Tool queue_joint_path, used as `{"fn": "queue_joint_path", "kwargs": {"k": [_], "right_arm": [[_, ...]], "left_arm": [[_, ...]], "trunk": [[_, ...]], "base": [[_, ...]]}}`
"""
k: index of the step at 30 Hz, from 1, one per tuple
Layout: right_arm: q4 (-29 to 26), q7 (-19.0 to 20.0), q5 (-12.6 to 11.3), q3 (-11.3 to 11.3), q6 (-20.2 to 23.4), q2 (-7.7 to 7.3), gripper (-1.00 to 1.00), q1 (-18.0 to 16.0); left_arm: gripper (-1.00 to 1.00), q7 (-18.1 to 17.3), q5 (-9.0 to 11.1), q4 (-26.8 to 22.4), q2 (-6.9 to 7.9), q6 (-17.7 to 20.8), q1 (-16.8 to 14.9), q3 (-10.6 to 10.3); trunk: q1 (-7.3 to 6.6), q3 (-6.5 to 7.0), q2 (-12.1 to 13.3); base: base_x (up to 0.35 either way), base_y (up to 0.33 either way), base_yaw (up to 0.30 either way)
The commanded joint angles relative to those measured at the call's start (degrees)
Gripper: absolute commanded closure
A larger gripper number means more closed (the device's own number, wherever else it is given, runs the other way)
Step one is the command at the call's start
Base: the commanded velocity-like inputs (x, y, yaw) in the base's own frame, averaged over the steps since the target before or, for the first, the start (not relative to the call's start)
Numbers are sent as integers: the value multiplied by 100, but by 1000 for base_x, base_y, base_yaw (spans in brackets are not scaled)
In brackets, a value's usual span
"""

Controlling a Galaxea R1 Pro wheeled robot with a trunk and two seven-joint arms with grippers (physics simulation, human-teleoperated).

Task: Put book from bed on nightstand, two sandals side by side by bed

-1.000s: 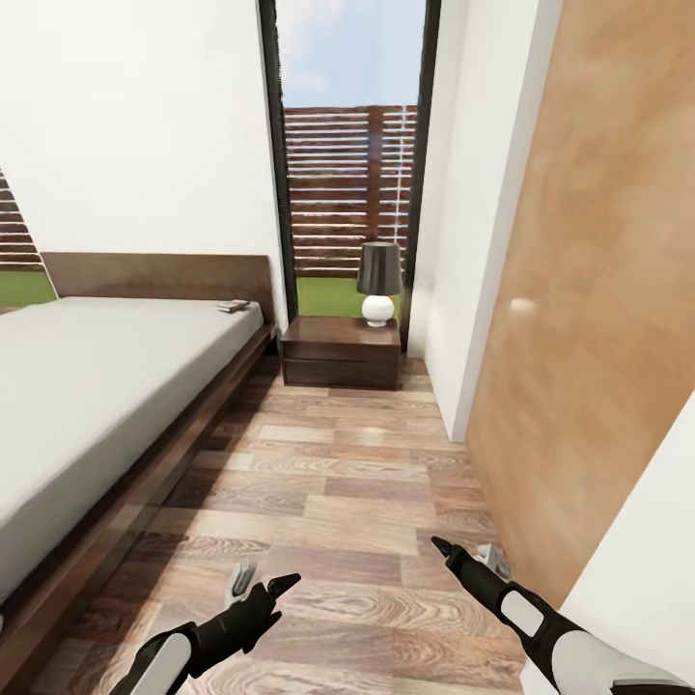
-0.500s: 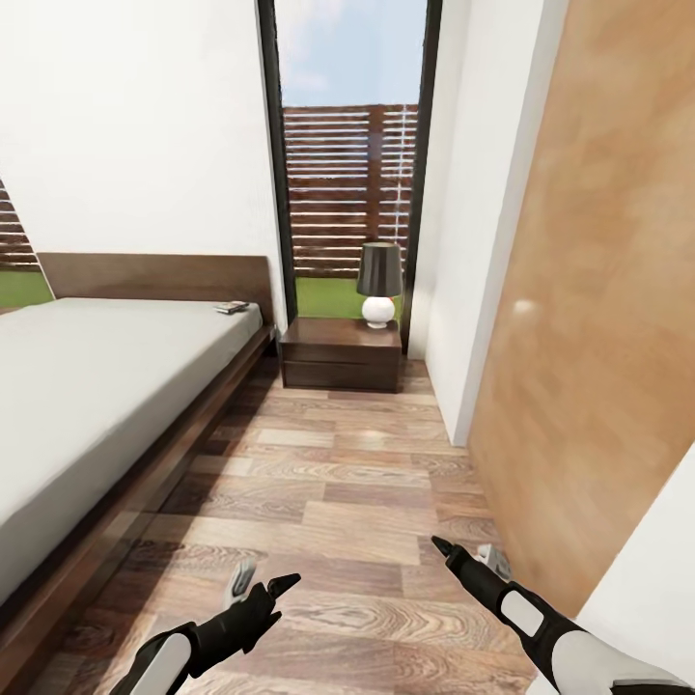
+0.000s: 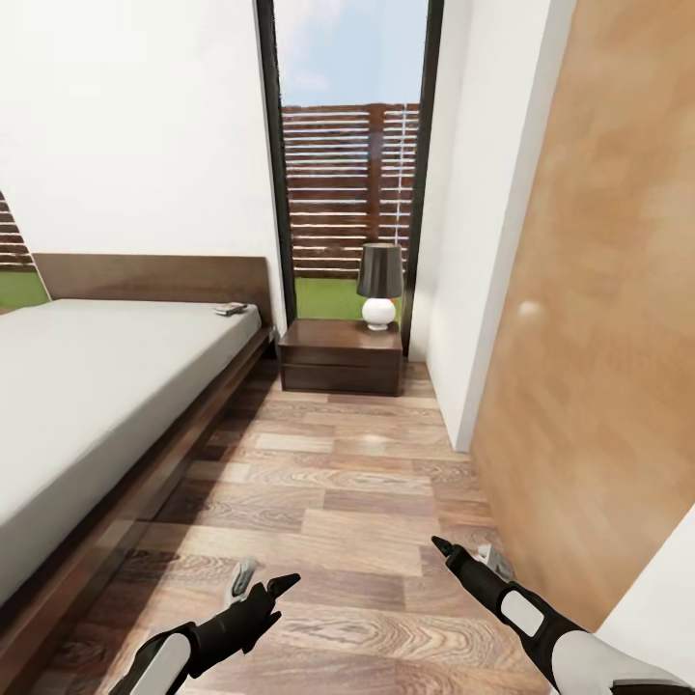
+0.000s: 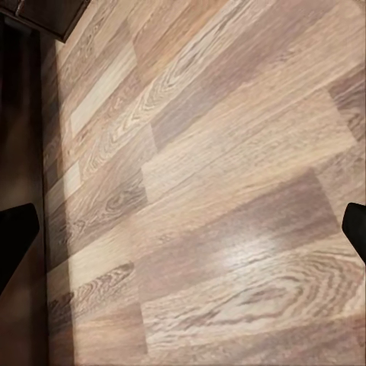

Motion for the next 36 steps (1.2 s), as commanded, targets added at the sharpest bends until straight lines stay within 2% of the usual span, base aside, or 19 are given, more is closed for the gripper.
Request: {"fn": "queue_joint_path", "kwargs": {"k": [1, 15, 36], "right_arm": [[-2, 15, -60, 20, 35, -3, -100, -2], [-2, 15, -60, 18, 35, -3, -100, -2], [-2, 16, -60, 12, 35, -3, -100, -2]], "left_arm": [[-100, -2, 28, 0, 5, 16, -3, -11], [-100, -2, 28, 8, 3, 16, -3, -19], [-100, -2, 28, 124, 8, 16, -3, -12]], "trunk": [[0, -5, -2], [0, -5, -2], [0, -5, -2]], "base": [[119, 0, 0], [149, 0, 0], [225, 0, 0]]}}
